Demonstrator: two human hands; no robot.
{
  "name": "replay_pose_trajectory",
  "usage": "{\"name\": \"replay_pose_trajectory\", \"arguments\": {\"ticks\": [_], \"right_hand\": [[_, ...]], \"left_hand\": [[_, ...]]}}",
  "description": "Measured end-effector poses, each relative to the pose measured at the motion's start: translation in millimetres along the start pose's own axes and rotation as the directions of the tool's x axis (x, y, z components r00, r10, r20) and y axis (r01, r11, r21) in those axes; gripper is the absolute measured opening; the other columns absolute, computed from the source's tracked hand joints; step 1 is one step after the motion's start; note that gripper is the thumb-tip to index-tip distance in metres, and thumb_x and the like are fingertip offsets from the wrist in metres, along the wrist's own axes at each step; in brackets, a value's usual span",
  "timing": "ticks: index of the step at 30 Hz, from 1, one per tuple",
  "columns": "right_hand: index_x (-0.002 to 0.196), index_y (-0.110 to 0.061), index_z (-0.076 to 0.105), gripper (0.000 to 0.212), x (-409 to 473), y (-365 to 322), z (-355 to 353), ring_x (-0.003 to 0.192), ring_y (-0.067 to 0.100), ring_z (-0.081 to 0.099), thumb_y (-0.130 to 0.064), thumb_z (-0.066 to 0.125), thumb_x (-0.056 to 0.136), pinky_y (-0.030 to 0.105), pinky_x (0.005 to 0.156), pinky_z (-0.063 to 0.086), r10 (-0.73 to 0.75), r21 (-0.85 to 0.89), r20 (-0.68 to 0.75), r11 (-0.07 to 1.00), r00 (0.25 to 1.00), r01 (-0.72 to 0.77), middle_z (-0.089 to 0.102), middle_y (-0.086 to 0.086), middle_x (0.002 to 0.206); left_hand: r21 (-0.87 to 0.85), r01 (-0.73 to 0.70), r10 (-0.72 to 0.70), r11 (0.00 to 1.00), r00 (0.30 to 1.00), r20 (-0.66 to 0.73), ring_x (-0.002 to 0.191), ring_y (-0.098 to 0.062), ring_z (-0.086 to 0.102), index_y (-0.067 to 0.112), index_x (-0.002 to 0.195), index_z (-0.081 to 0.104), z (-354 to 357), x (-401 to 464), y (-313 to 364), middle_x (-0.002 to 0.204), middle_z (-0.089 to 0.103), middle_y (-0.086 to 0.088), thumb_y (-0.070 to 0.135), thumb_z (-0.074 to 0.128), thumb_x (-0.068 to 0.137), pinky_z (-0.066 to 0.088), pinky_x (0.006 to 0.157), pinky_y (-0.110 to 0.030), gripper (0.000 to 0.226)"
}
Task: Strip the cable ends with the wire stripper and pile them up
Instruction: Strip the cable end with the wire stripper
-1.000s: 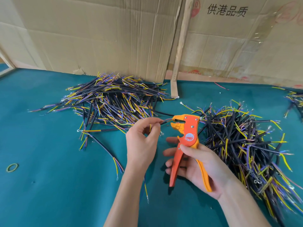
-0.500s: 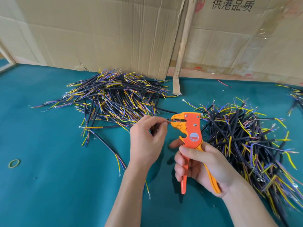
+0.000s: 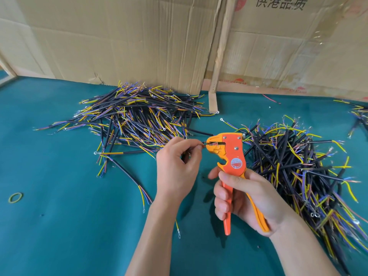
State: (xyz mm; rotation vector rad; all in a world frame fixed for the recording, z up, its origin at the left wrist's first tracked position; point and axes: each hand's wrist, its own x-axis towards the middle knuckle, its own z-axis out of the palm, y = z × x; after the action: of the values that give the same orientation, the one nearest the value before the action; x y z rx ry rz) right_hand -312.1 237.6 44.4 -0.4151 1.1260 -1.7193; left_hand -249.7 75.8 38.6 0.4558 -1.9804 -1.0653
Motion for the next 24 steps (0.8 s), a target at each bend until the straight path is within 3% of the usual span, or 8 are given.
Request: {"name": "replay_pose_trajectory", "arguments": {"ticks": [8, 15, 24], "right_hand": [[0.105, -0.001, 0.07, 0.037, -2.2, -2.2, -0.3, 0.056, 0.029, 0.053, -0.026, 0.084, 0.08, 0.041, 0.056, 0.051, -0.006, 0.006, 0.023, 1.0, 1.0, 0.006, 0.053, 0.015, 0.072], [0.103, -0.003, 0.07, 0.038, -3.7, -4.8, -1.9, 0.059, 0.03, 0.054, -0.027, 0.085, 0.078, 0.043, 0.057, 0.051, -0.025, 0.0, 0.023, 1.0, 0.999, 0.025, 0.053, 0.015, 0.073], [0.104, -0.002, 0.07, 0.041, -2.9, -4.1, -2.4, 0.062, 0.033, 0.054, -0.024, 0.088, 0.075, 0.045, 0.059, 0.052, -0.018, -0.016, 0.015, 1.0, 1.0, 0.019, 0.053, 0.018, 0.076]], "left_hand": [[0.015, -0.023, 0.023, 1.0, 1.0, -0.018, 0.068, -0.016, 0.056, 0.013, 0.084, 0.079, 0.9, 0.1, 2.2, 0.071, 0.061, 0.003, 0.003, 0.069, 0.087, 0.043, 0.064, -0.021, 0.014], [0.02, -0.036, 0.037, 0.999, 0.999, -0.035, 0.066, -0.018, 0.054, 0.013, 0.083, 0.078, -0.6, 0.2, 2.1, 0.07, 0.061, 0.0, 0.007, 0.066, 0.087, 0.044, 0.066, -0.029, 0.014], [0.011, -0.031, 0.032, 0.999, 0.999, -0.028, 0.066, -0.019, 0.055, 0.014, 0.084, 0.079, 0.6, 0.0, 1.3, 0.071, 0.061, -0.001, 0.002, 0.069, 0.087, 0.043, 0.063, -0.026, 0.015]]}}
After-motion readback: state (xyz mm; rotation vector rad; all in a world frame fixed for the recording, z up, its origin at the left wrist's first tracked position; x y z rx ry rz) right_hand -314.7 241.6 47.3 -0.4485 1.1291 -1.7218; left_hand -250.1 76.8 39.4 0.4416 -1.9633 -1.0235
